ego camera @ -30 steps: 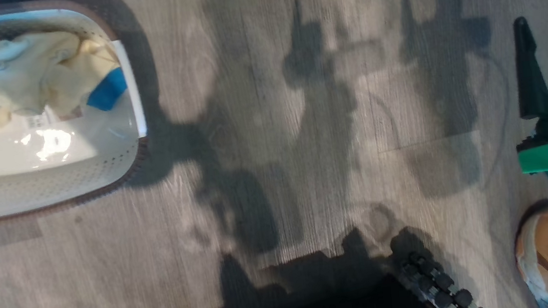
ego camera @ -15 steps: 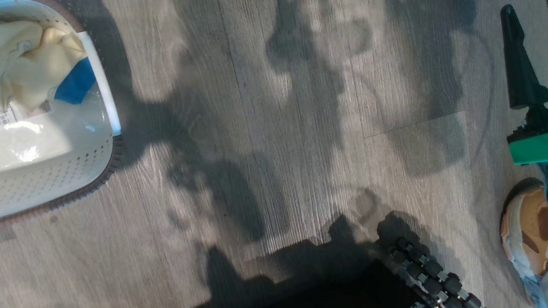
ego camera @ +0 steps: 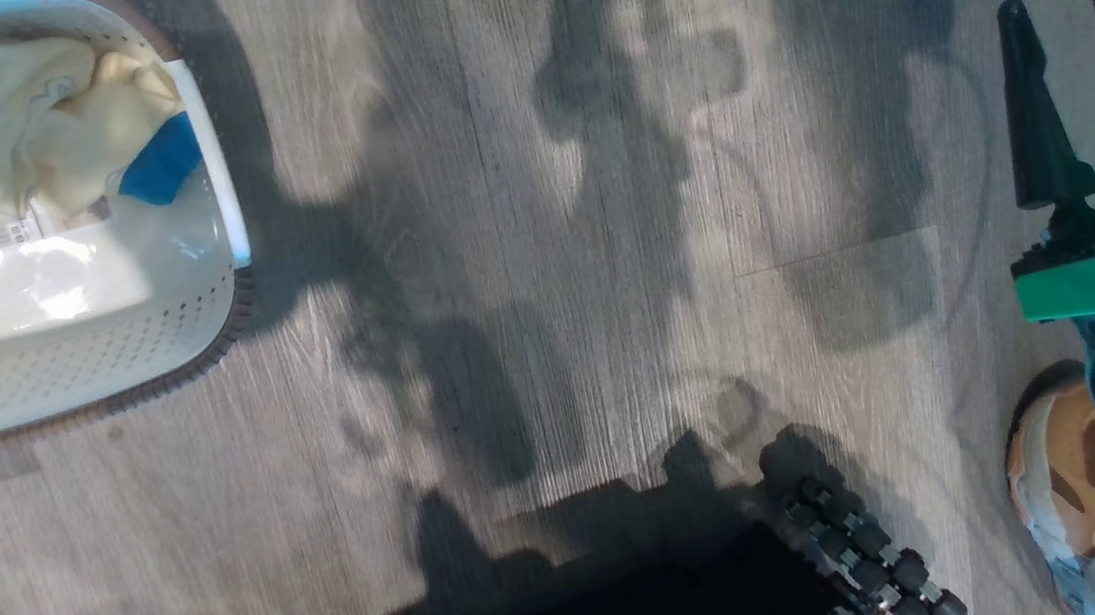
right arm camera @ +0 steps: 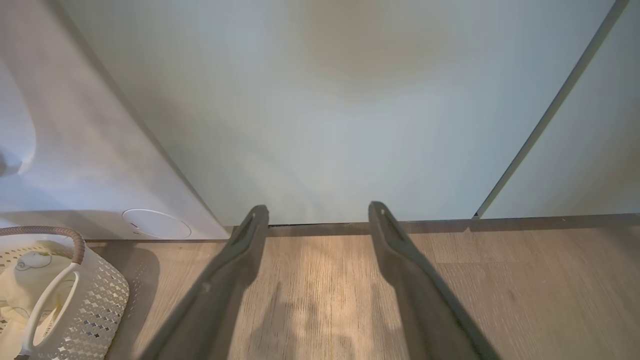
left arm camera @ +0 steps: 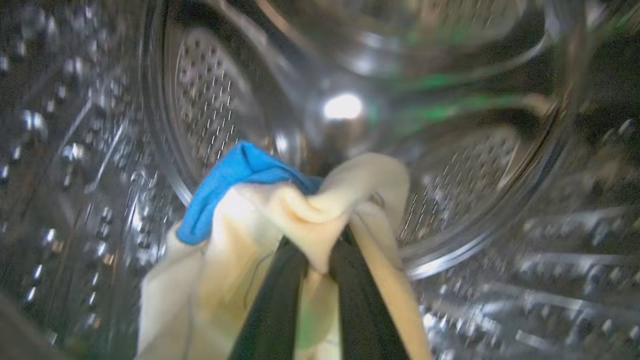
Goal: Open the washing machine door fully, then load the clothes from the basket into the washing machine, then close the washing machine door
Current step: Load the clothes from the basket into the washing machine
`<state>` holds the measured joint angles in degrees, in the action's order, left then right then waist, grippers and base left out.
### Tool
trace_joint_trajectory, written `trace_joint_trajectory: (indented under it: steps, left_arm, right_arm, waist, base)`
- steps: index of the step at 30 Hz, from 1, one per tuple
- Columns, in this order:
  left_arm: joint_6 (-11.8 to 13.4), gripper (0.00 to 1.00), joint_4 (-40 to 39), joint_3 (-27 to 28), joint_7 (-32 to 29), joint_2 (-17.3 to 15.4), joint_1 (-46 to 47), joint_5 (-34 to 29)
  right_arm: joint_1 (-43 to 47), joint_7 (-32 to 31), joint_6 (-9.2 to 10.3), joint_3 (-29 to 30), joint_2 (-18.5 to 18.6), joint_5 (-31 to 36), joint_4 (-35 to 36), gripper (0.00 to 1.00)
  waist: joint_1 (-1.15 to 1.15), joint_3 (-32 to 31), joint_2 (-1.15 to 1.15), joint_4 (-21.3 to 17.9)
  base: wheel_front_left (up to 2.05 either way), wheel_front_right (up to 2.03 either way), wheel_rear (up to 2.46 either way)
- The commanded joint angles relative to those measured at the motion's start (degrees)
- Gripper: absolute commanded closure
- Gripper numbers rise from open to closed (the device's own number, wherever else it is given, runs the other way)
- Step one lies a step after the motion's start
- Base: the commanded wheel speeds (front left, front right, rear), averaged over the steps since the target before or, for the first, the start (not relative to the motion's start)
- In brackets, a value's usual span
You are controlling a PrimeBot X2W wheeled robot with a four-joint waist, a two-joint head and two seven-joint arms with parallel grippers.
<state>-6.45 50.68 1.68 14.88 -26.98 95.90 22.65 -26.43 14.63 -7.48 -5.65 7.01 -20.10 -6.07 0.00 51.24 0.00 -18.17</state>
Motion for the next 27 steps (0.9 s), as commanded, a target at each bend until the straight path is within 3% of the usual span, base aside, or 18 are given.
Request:
trace_joint_trajectory:
  steps: [1,2,14,27]
  left_arm:
    - [-0.3,0.17,-0.8,-0.5,0.1,-2.3,0.2,-0.7]
    - [-0.4,0.0,0.6,-1.2,0.1,-2.3,0.4,-1.0]
    - [-1.0,0.0,13.1,-9.7,-1.0,-0.1,-3.8,0.3]
    - [-1.0,0.0,7.2,-15.9,0.1,1.6,-24.8,11.1]
  right_arm:
    - [1.7,0.4,-0.01,-0.4,0.4,-0.3,1.2,0.0]
    - [1.7,0.4,-0.01,-0.5,0.4,-0.3,1.1,0.0]
    - [3.9,0.4,-0.01,0.5,1.1,0.2,0.3,0.0]
    - [10.5,0.4,-0.01,1.4,2.5,0.6,-0.9,0.0]
  waist:
    - [0.0,-0.2,0.0,0.1]
    - [0.0,-0.3,0.0,0.1]
    - [0.0,-6.8,0.0,2.4]
    - [0.0,-21.6,0.0,6.4]
  base:
    - [0.0,0.0,0.0]
    - [0.0,0.0,0.0]
    - [0.0,0.0,0.0]
    - [0.0,0.0,0.0]
